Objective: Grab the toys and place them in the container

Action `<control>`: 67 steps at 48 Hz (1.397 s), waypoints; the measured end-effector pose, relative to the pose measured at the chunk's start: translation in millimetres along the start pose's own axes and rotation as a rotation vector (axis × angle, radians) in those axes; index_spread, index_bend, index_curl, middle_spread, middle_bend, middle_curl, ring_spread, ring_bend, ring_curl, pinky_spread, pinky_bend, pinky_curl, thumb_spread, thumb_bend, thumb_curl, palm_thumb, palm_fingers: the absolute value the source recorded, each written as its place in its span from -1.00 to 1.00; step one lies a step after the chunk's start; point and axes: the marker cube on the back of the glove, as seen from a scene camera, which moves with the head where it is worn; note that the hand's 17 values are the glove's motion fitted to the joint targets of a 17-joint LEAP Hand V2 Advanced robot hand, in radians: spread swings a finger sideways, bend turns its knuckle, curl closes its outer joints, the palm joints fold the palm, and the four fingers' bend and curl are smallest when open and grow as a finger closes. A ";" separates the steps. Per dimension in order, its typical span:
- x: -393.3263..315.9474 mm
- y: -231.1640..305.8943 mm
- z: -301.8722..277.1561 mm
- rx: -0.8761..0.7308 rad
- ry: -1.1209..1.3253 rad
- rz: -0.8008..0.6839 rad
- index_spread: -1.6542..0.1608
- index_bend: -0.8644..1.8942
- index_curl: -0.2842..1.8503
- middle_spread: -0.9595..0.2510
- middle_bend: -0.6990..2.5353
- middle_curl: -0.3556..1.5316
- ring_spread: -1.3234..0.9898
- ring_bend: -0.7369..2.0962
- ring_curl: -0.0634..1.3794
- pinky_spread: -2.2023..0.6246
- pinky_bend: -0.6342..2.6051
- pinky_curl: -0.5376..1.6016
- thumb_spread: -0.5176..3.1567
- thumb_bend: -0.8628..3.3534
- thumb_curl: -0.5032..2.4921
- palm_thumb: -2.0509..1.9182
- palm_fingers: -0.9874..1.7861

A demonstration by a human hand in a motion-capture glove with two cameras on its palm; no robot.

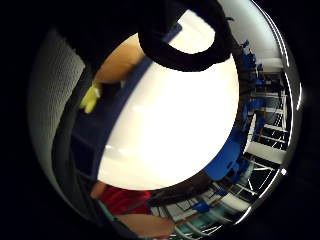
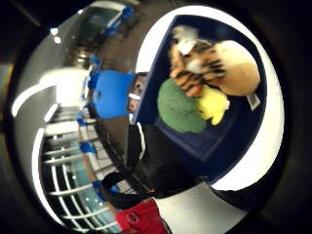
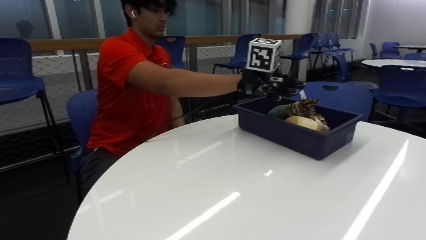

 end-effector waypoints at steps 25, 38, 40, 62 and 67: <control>103.6 89.5 46.6 -0.027 0.023 0.149 0.47 -0.29 -0.45 0.50 -0.51 -0.38 0.17 -0.37 -0.54 0.63 0.00 -0.21 -0.12 -0.62 -0.48 -0.01 -0.50; 147.5 122.6 63.7 -0.033 -0.014 0.219 0.48 -0.28 -0.48 0.50 -0.51 -0.41 0.17 -0.37 -0.57 0.62 -0.03 -0.21 -0.12 -0.62 -0.51 -0.01 -0.49; 151.5 126.7 65.5 -0.035 -0.019 0.227 0.48 -0.28 -0.49 0.49 -0.51 -0.41 0.17 -0.38 -0.58 0.62 -0.03 -0.21 -0.12 -0.62 -0.51 -0.01 -0.49; 186.0 165.5 99.9 -0.026 -0.027 0.284 0.48 -0.28 -0.51 0.50 -0.51 -0.43 0.16 -0.37 -0.61 0.62 -0.06 -0.20 -0.11 -0.62 -0.52 0.00 -0.48; 193.5 173.8 105.2 -0.019 -0.039 0.301 0.48 -0.28 -0.51 0.50 -0.51 -0.44 0.16 -0.36 -0.61 0.62 -0.06 -0.20 -0.11 -0.61 -0.52 0.01 -0.48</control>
